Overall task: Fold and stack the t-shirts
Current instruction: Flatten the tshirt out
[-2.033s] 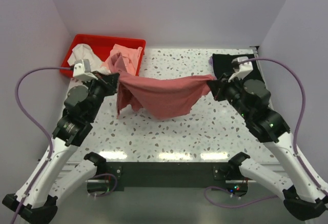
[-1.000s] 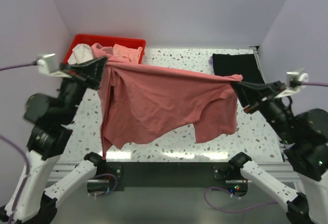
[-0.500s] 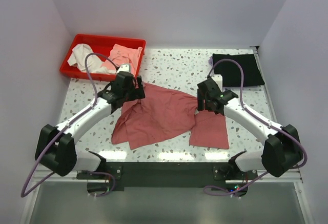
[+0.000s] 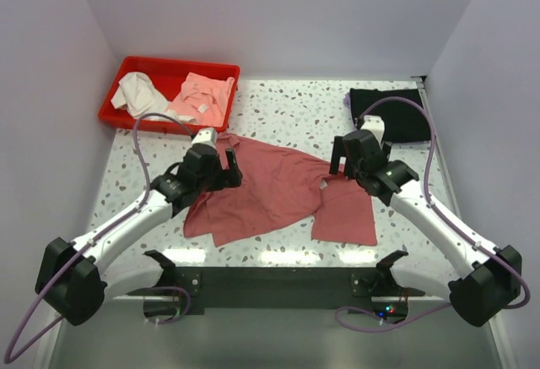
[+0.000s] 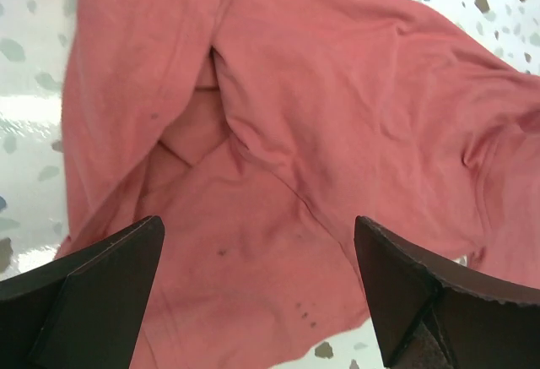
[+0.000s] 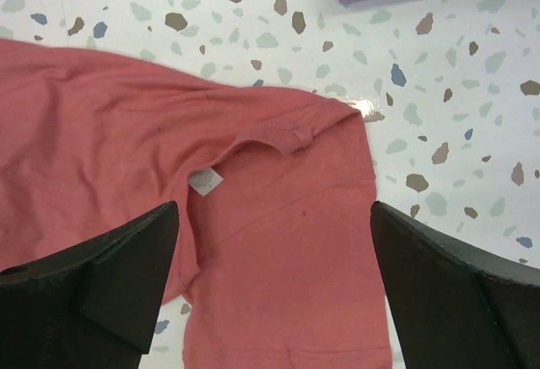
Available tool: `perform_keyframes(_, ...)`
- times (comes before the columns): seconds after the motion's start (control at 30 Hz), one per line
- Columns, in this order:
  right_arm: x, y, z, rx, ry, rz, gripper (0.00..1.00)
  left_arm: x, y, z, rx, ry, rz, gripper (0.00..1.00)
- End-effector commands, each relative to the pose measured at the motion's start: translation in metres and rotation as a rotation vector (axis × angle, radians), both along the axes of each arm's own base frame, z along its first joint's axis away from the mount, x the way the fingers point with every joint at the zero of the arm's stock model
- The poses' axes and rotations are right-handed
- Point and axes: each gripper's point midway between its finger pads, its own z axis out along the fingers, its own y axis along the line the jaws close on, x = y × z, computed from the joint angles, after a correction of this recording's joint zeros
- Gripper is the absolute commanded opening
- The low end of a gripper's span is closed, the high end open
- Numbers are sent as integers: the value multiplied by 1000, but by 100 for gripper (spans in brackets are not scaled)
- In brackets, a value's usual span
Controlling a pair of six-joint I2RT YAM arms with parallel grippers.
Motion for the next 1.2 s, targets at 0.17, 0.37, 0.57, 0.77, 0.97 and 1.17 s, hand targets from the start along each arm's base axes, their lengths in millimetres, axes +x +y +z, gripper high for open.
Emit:
perform_keyframes(0.17, 3, 4, -6, 26, -26, 8, 99, -83, -1, -32, -67, 181, -38, 100)
perform_keyframes(0.37, 1, 9, -19, 30, 2, 41, 99, -135, 0, -57, -153, 320, -55, 100)
perform_keyframes(0.57, 0, 7, -22, 17, 10, 40, 99, -161, -5, -89, -170, 433, -65, 99)
perform_keyframes(0.77, 0, 4, -24, 2, 16, 36, 99, -168, -3, -102, -109, 483, -50, 88)
perform_keyframes(0.97, -1, 5, -25, 5, 15, 39, 99, -157, 9, -112, -26, 458, 27, 72)
perform_keyframes(1.17, -3, 4, -25, 1, 17, 40, 99, -141, 6, -107, -18, 395, 40, 39)
